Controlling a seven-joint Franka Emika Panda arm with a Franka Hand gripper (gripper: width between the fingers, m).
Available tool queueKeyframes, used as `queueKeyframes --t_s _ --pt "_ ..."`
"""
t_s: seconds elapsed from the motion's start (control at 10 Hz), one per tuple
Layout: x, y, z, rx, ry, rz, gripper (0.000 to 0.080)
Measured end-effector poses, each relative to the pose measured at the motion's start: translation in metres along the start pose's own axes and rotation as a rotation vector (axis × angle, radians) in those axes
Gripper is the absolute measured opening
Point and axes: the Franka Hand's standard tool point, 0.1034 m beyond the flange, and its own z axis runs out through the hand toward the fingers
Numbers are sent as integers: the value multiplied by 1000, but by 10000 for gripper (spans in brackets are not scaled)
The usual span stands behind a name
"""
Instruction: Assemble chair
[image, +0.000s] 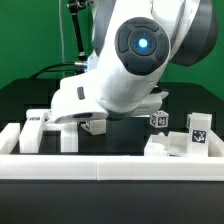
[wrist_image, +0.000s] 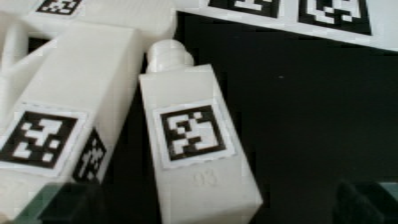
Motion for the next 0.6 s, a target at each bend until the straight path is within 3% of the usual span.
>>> queueKeyframes --t_s 0.3,0.6 --pt "3 -7 5 0 -4 -3 649" --pt "4 -2 11 6 0 -3 640"
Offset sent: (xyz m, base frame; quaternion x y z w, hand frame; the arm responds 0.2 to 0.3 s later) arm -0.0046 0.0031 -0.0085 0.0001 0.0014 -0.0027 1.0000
